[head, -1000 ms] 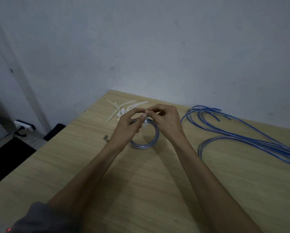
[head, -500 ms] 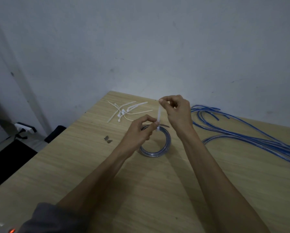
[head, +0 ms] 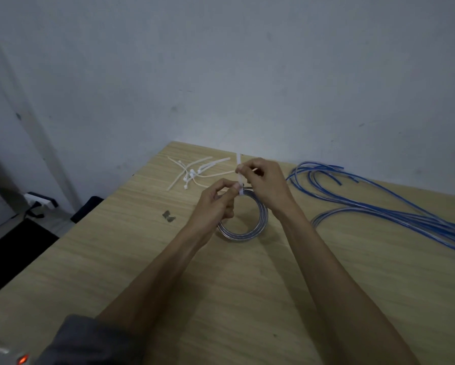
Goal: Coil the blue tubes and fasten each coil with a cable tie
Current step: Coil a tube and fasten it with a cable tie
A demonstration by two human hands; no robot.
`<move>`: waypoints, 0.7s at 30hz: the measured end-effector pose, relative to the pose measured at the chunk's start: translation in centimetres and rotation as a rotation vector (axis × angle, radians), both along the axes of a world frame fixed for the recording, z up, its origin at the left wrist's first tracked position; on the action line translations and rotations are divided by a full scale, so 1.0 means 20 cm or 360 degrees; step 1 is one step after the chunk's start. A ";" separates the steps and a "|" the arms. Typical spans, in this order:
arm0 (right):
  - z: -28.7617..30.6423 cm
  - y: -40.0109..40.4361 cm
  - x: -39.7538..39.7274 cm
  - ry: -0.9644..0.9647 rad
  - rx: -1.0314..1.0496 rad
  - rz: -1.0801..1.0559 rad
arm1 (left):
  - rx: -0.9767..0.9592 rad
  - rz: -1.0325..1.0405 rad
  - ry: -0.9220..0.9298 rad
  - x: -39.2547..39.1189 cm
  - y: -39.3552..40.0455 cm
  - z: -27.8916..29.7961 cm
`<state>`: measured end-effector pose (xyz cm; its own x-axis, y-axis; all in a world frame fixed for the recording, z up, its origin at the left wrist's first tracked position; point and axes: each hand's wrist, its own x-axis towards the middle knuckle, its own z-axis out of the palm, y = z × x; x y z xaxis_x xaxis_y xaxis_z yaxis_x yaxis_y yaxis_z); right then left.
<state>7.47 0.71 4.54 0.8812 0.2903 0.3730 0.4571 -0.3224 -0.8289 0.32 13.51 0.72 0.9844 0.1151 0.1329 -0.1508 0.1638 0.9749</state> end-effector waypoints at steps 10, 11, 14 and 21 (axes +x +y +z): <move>-0.02 0.04 -0.05 0.0145 -0.0046 0.0129 | 0.0141 0.0024 0.0042 -0.04 0.09 -0.01; -0.03 0.05 -0.06 0.0192 -0.0069 0.0187 | 0.0112 0.0059 0.0062 -0.04 0.11 0.00; -0.06 0.10 -0.11 0.0351 -0.0101 0.0356 | 0.0061 0.0129 0.0099 -0.05 0.19 0.01; -0.12 0.22 -0.14 0.0678 0.0133 0.0622 | 0.0279 0.0332 0.0097 -0.21 0.47 -0.04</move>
